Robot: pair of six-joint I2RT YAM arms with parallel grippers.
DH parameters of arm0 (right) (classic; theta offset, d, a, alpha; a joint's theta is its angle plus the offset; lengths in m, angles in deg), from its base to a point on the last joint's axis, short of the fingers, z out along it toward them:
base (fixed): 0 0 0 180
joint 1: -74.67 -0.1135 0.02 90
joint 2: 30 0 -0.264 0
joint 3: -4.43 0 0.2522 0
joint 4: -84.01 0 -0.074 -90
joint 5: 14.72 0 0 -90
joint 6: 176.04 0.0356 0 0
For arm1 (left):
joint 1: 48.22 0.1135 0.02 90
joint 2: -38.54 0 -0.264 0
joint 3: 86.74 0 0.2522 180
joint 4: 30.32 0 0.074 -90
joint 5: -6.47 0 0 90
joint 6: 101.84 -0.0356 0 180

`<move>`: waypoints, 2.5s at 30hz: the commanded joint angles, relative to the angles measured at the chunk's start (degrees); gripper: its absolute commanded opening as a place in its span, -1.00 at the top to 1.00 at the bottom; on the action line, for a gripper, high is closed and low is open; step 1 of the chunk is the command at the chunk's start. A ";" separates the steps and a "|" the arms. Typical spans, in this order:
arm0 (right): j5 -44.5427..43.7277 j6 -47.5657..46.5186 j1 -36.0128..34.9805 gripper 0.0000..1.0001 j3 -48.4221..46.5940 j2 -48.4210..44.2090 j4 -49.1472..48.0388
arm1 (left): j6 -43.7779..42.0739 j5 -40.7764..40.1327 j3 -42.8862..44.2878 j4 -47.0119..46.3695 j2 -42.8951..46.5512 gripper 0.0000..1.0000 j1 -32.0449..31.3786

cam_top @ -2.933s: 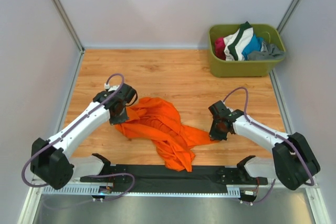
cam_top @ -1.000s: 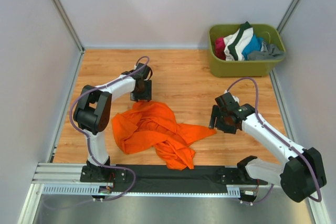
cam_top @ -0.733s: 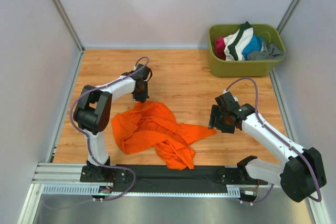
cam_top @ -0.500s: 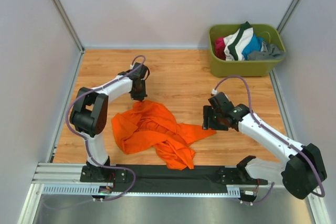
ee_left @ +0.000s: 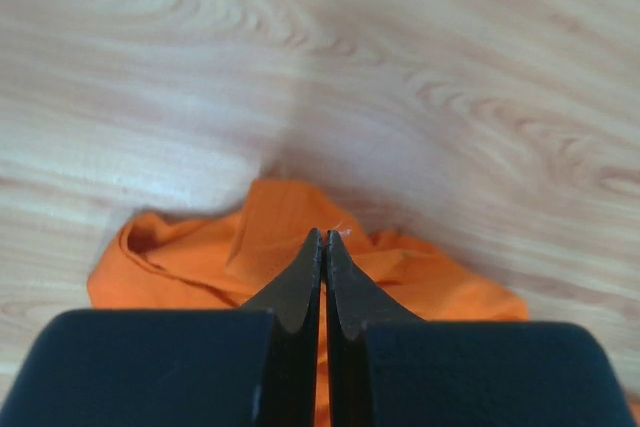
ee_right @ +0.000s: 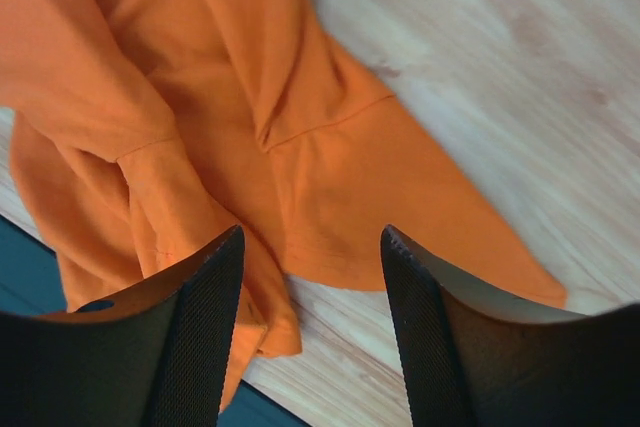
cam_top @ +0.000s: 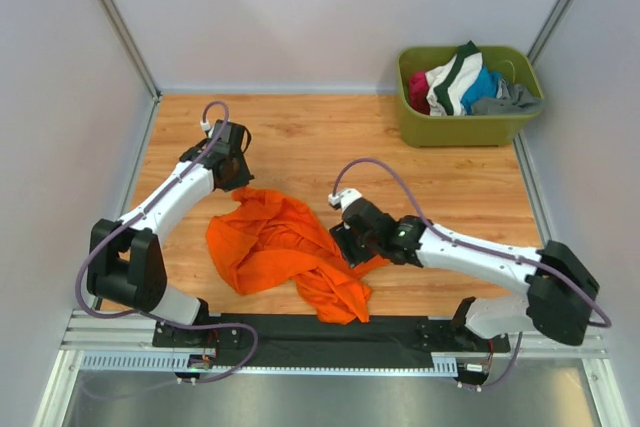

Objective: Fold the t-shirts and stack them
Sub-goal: Flatten the tshirt out

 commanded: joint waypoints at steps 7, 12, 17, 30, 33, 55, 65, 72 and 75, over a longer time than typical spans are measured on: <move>-12.46 4.00 -9.83 -0.13 -5.99 10.02 2.64 | 1.52 0.04 -3.71 -0.18 1.71 1.00 -0.05; -16.41 5.94 -9.92 0.01 -4.94 10.37 4.75 | -0.50 1.18 -3.44 -0.79 1.54 1.00 -0.06; -15.02 5.85 -9.92 0.01 -4.24 12.48 5.11 | -0.41 1.97 -3.53 -1.06 1.01 1.00 -0.06; -14.13 4.01 -9.05 0.66 -1.42 13.89 2.56 | -3.22 1.71 -0.02 1.40 0.93 1.00 -0.05; -12.99 3.13 -7.47 0.99 -0.98 13.45 1.33 | -4.27 1.45 1.74 3.33 1.98 1.00 -0.05; -19.58 -31.66 11.17 0.99 -54.92 7.81 1.94 | -13.59 -10.24 37.41 13.79 11.91 1.00 -0.14; -28.08 -41.95 9.34 0.99 -75.51 12.05 6.07 | -15.09 -11.05 44.80 20.91 18.50 1.00 -0.05; -42.86 -54.16 -0.77 0.99 -74.11 10.55 2.75 | -15.18 -12.36 50.95 28.20 21.57 1.00 -0.05; -47.09 -58.83 -5.35 0.99 -74.02 10.90 -0.42 | -16.14 -13.23 52.71 29.26 22.63 1.00 -0.05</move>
